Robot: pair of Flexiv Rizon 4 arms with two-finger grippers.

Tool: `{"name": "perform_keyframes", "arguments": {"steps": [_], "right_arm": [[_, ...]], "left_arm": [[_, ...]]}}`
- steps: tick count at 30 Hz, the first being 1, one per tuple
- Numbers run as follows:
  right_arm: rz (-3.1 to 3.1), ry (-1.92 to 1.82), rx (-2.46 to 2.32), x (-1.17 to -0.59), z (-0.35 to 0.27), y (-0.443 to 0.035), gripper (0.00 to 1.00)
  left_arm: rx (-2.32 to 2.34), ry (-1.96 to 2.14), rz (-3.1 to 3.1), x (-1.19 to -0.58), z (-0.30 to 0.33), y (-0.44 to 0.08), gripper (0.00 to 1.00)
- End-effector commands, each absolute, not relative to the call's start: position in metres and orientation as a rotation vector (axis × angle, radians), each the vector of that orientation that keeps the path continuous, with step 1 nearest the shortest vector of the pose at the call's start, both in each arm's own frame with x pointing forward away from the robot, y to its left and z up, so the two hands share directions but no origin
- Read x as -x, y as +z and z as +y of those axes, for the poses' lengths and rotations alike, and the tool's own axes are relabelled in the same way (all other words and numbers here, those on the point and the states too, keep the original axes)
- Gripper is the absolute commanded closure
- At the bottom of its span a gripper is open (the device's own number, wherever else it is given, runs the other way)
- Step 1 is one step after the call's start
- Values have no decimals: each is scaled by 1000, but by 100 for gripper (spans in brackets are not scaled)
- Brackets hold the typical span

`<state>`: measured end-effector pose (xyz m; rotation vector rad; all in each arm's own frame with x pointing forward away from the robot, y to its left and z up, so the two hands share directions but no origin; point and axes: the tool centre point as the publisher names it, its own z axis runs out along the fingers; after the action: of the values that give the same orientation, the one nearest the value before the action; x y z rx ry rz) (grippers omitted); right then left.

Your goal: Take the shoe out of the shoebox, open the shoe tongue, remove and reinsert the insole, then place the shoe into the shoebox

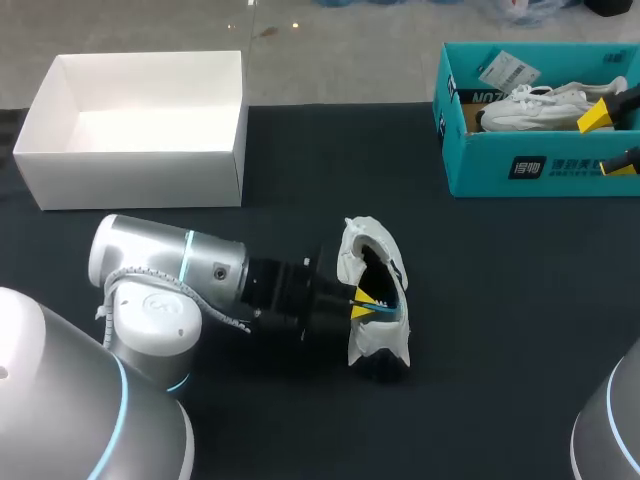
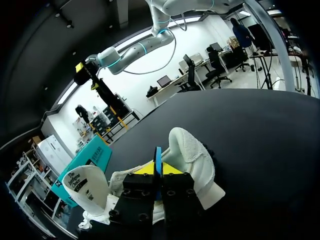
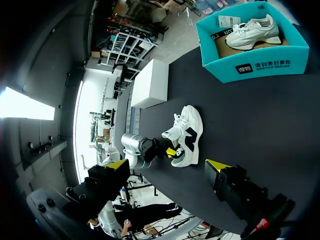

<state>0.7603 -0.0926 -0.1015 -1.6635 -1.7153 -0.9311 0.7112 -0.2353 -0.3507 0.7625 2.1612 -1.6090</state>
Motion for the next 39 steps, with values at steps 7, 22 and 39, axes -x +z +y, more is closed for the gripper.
{"name": "perform_keyframes", "arguments": {"steps": [7,22,39], "right_arm": [[-1716,-928,1667,-761,-92,-102,0],[-1716,-928,1667,-761,-92,-102,0],[-1716,-928,1667,-761,-92,-102,0]], "left_arm": [[-774,-1656,2158,-725,-259,-356,100],[-746,-1599,2132,-712,-237,-336,63],[-732,-1575,2173,-712,-234,-344,87]]}}
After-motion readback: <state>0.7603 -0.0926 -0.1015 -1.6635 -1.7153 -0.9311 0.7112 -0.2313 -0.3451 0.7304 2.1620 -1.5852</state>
